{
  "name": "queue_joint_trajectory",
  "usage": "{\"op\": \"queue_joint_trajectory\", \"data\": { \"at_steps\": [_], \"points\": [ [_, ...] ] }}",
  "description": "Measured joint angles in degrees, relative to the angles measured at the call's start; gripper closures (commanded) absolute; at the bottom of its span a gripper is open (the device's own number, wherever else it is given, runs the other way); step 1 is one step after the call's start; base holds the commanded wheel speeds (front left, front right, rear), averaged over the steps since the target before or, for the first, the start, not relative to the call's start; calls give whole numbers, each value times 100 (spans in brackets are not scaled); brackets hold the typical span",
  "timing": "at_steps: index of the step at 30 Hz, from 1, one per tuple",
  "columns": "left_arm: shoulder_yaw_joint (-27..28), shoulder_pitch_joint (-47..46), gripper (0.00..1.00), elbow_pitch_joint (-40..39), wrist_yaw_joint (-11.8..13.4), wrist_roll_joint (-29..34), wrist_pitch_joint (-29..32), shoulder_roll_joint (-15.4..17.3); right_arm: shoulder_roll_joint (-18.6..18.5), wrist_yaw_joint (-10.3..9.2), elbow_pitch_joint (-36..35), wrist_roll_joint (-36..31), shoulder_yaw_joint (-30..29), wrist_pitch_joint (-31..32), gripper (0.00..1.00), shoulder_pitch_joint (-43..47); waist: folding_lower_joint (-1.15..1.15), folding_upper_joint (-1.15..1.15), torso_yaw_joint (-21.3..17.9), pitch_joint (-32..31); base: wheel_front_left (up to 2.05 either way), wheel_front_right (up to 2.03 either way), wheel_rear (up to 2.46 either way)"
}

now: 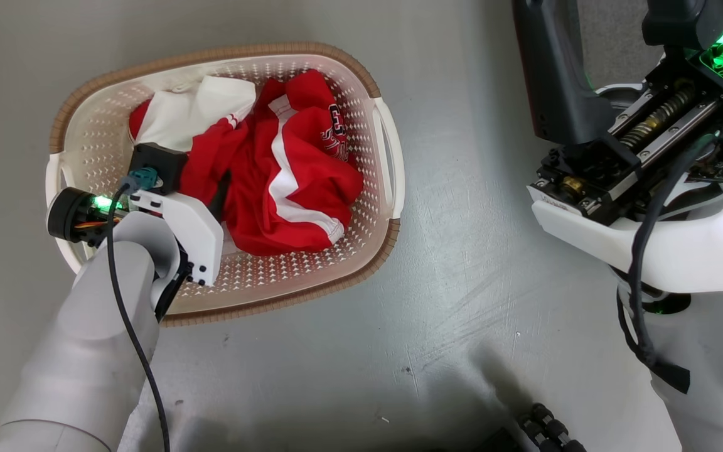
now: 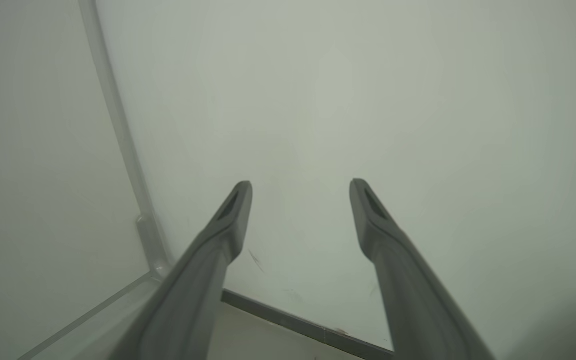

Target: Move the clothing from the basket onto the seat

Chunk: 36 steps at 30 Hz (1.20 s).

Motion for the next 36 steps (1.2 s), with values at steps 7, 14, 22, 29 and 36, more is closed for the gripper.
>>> {"op": "queue_joint_trajectory", "data": {
  "at_steps": [7,14,22,29,36],
  "points": [
    [82,-159,100,59,18,-27,-44,-26,-1,0,-40,5,-12,0,0,-178,0,0,-15,174,0,0,0],
    [280,-215,100,90,31,-293,-212,-140,-3,0,-35,4,-43,0,0,-228,0,0,-3,235,0,0,0],
    [361,-211,100,92,29,-482,-407,-192,-5,0,19,-14,-21,0,0,-353,0,0,63,179,0,0,0],
    [393,-198,100,54,23,-577,-528,-236,-11,0,88,-105,-19,0,0,-353,0,0,125,79,0,0,0],
    [420,-164,100,-81,-9,-744,-681,-303,-12,0,232,-165,2,-1,0,-354,0,0,194,-65,0,0,0]
  ]
}}
